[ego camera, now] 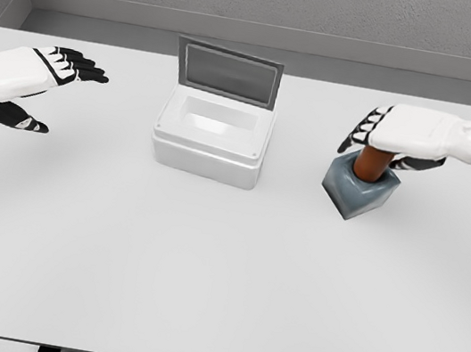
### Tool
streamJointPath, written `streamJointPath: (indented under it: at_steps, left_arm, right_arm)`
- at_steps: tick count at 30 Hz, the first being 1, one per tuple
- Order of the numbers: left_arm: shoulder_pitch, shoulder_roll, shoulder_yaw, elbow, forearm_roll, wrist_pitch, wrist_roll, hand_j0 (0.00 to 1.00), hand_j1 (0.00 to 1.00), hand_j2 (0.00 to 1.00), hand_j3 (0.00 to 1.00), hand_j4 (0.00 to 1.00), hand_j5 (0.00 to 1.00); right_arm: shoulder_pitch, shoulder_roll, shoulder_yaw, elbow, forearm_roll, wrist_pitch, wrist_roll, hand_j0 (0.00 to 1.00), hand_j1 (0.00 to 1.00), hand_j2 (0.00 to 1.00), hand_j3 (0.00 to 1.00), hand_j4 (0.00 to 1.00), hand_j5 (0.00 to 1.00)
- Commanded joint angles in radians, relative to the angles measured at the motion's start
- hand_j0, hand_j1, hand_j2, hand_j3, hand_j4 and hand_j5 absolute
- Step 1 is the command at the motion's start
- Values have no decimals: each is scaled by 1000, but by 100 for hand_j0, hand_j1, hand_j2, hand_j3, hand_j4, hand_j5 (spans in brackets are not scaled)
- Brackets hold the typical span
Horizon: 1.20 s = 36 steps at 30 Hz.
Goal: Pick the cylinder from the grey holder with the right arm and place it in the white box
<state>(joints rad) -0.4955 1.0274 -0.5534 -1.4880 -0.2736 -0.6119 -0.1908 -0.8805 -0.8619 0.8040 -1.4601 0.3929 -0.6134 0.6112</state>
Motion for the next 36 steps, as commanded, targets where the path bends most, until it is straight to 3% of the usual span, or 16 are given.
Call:
streamJointPath:
  at_steps: [1,9,15,21,23,33,36]
  left_arm:
    - [0,0,1,0,7,1,1,100,100,100,100,100,100]
    - [0,0,1,0,7,1,1,100,100,100,100,100,100]
    - [0,0,1,0,7,1,1,100,100,100,100,100,100]
    - [0,0,1,0,7,1,1,100,100,100,100,100,100]
    - [0,0,1,0,7,1,1,100,100,100,100,100,100]
    - [0,0,1,0,7,1,1,100,100,100,100,100,100]
    - [0,0,0,0,7,1,1,100,100,100,100,100,100]
  right_arm:
    - [0,-2,6,-8,-5,3,0,67,67,67,67,67,67]
    - [-3,-5,0,1,-22,3,0,34,34,34,34,34,34]
    - [-3,-32,-45,23,-36,3,0,25,25,25,25,25,25]
    - [-6,-17,-101,21,-82,3,0,18,18,18,18,18,18]
    - [-9,15,-137,21,-82,3,0,18,18,18,18,18,18]
    - [-83,271,-124,21,-66,3,0,16,16,16,16,16,16]
    - [-106,313,-103,21,-66,3,0,15,15,15,15,15,15]
